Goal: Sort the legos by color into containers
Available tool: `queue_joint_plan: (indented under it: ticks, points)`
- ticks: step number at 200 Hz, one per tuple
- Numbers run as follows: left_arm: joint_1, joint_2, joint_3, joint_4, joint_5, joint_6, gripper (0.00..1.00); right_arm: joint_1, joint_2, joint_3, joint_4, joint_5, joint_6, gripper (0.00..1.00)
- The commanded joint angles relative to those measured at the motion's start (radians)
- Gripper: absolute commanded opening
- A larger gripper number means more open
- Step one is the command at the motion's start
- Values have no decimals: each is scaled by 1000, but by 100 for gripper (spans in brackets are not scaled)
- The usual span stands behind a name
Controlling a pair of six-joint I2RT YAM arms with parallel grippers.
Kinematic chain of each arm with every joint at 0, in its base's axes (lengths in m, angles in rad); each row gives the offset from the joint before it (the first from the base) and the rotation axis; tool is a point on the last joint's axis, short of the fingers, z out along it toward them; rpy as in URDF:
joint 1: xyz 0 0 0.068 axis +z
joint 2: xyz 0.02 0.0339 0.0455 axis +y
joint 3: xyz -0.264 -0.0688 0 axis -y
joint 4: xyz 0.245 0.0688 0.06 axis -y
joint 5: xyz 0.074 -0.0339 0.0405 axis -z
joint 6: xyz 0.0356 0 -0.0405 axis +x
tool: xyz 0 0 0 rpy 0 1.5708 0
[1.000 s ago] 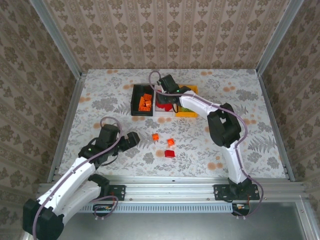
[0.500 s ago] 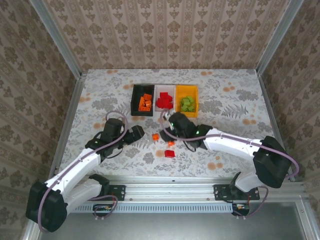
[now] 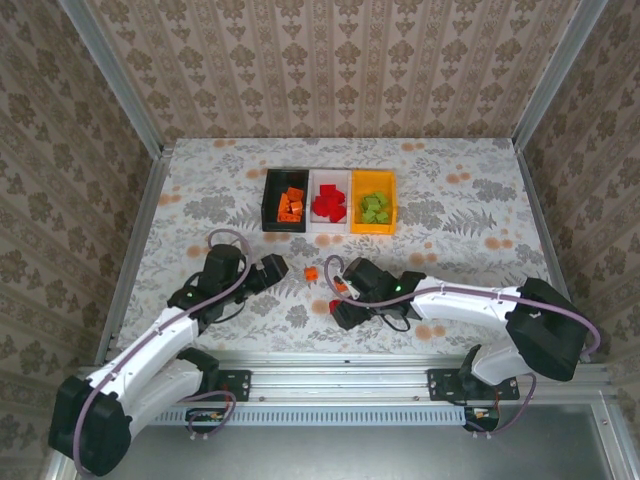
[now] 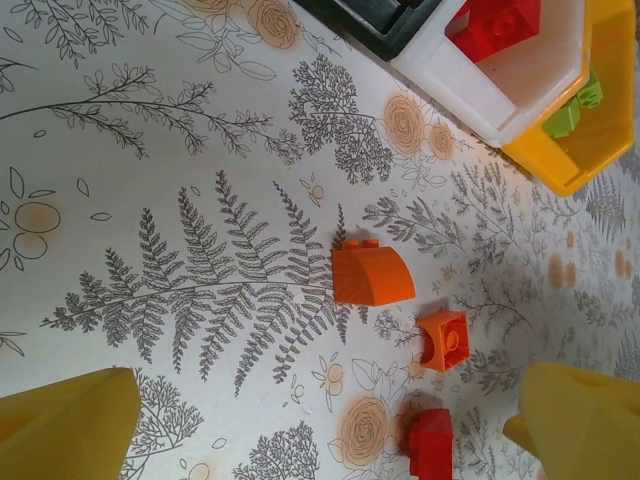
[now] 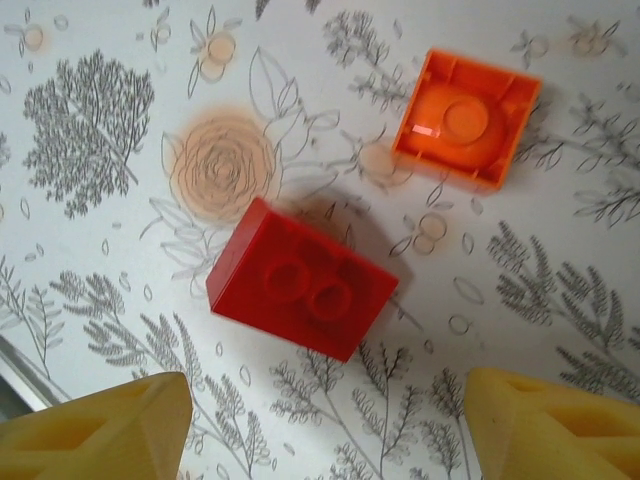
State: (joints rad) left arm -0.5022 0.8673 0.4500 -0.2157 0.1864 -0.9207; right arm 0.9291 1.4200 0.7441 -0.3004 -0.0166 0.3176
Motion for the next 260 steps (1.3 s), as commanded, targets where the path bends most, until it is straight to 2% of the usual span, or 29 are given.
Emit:
queue_joint_plan:
  ticks: [1, 115, 145, 167, 205, 236, 260]
  points:
    - [7, -15, -11, 23, -13, -20, 100, 11, 15, 1, -41, -34, 1, 73]
    - [8, -38, -10, -1, -23, -1, 100, 11, 252, 164, 1, 155, -79, 71]
    - [9, -33, -1, -7, -19, 6, 100, 10, 309, 202, 9, 118, -74, 64]
    - [13, -33, 3, -16, -19, 11, 100, 11, 295, 187, 16, 109, -57, 58]
    - [14, -26, 2, -2, -19, 4, 100, 14, 241, 156, 13, 113, -27, 38]
    - [14, -6, 50, -8, -13, 14, 100, 17, 141, 148, -11, 121, -14, 35]
    - [14, 48, 172, -54, 1, 42, 100, 8, 46, 181, -34, 172, -37, 34]
